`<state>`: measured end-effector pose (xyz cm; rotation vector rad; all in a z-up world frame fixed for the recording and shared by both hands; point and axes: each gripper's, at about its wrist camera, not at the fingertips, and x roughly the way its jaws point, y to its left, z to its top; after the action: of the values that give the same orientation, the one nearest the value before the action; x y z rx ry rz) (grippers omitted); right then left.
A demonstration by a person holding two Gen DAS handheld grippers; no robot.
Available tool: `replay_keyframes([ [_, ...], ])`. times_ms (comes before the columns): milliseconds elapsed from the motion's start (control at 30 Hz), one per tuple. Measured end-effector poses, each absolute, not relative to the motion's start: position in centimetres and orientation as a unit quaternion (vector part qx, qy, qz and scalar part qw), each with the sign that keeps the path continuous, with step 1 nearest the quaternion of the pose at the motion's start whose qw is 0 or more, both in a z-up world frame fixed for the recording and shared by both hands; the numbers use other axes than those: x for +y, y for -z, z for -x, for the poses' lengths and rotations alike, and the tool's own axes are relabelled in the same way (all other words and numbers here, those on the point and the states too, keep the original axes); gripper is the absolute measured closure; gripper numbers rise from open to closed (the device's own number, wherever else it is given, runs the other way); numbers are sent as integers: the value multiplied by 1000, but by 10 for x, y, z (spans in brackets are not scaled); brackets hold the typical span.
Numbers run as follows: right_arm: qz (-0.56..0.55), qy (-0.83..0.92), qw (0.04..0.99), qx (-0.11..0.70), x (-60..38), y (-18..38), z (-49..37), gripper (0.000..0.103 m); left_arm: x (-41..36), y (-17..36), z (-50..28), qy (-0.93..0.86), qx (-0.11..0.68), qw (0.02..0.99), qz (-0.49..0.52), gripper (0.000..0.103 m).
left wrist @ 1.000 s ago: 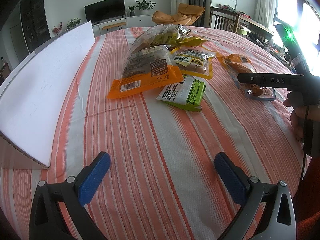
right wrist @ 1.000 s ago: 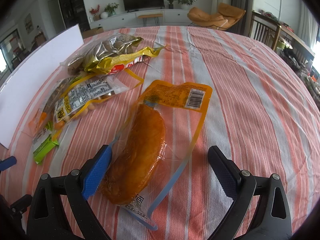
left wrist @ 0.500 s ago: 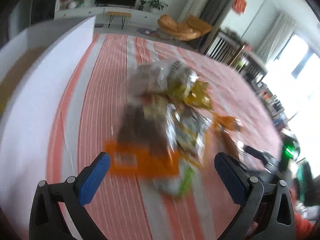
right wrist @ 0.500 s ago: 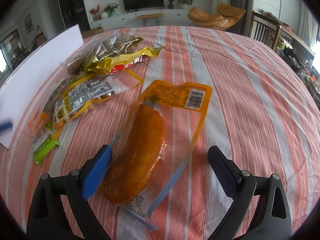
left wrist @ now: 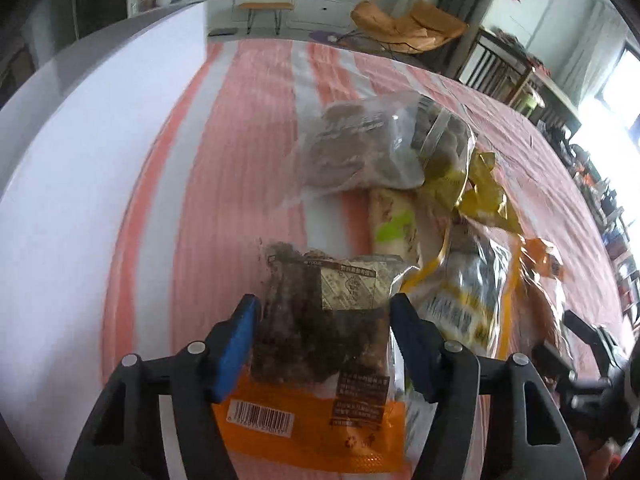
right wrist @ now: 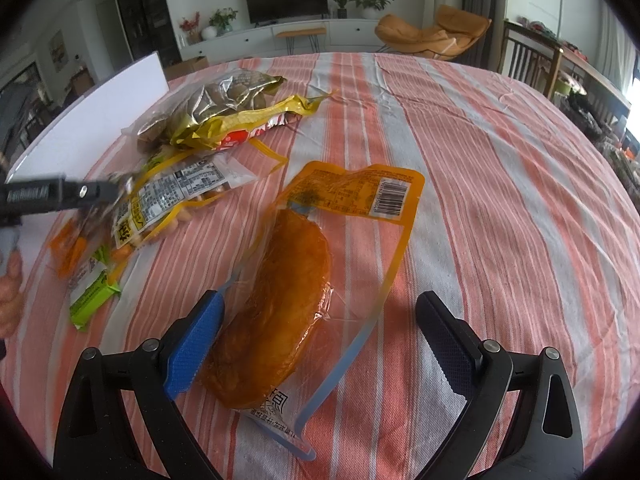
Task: Organize snacks
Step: 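Grasp the sausage pouch with the right tool while the left tool grasps a brown jerky bag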
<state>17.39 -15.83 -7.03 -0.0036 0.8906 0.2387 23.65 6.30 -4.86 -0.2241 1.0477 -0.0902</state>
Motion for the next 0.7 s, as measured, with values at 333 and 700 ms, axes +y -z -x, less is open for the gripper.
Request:
replay_keyframes([
  [333, -148, -157, 837, 503, -197, 22, -195, 8, 90, 40, -150, 53, 437, 881, 173, 39],
  [700, 28, -81, 754, 652, -116, 62, -234, 25, 70, 35, -105, 92, 420, 892, 141, 38],
])
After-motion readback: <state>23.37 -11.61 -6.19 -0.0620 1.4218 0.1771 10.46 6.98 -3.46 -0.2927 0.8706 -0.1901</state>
